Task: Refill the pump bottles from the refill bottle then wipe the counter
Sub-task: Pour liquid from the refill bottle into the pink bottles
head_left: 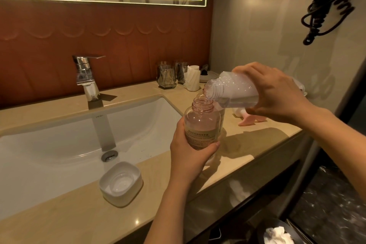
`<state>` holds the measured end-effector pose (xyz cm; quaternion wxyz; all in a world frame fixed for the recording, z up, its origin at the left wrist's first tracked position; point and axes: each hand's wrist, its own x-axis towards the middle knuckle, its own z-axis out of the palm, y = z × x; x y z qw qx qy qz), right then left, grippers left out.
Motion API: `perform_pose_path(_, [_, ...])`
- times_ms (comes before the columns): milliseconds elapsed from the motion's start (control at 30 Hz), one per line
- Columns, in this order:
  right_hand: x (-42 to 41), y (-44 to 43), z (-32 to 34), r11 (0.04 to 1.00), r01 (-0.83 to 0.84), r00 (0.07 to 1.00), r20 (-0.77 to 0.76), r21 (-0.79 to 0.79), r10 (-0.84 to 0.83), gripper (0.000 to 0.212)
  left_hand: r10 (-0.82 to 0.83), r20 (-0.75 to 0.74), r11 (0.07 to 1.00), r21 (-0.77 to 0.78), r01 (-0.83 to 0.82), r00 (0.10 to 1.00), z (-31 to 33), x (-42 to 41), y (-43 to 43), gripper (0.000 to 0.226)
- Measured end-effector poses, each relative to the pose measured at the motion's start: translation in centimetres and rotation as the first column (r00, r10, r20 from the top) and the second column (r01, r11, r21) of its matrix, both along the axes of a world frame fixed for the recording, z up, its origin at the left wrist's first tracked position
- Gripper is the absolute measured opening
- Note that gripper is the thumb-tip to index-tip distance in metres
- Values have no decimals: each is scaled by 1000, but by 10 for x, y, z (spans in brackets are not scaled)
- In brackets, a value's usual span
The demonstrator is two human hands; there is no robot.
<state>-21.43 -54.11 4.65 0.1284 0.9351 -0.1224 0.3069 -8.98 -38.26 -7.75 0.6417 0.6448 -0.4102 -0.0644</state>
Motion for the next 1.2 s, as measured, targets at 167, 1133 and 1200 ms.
perform_pose_path(167, [0, 1, 0, 1000, 2, 1000, -4, 0, -2, 90, 3, -4, 1000, 9, -3, 1000, 0, 0, 0, 78])
perform_pose_path(1133, [-1, 1, 3, 1000, 21, 999, -26, -20, -21, 91, 5, -22, 1000, 16, -4, 1000, -1, 0, -1, 82])
perform_pose_path(1200, [-1, 0, 3, 1000, 19, 999, -29, -16, -19, 91, 7, -23, 1000, 18, -6, 1000, -1, -1, 0, 80])
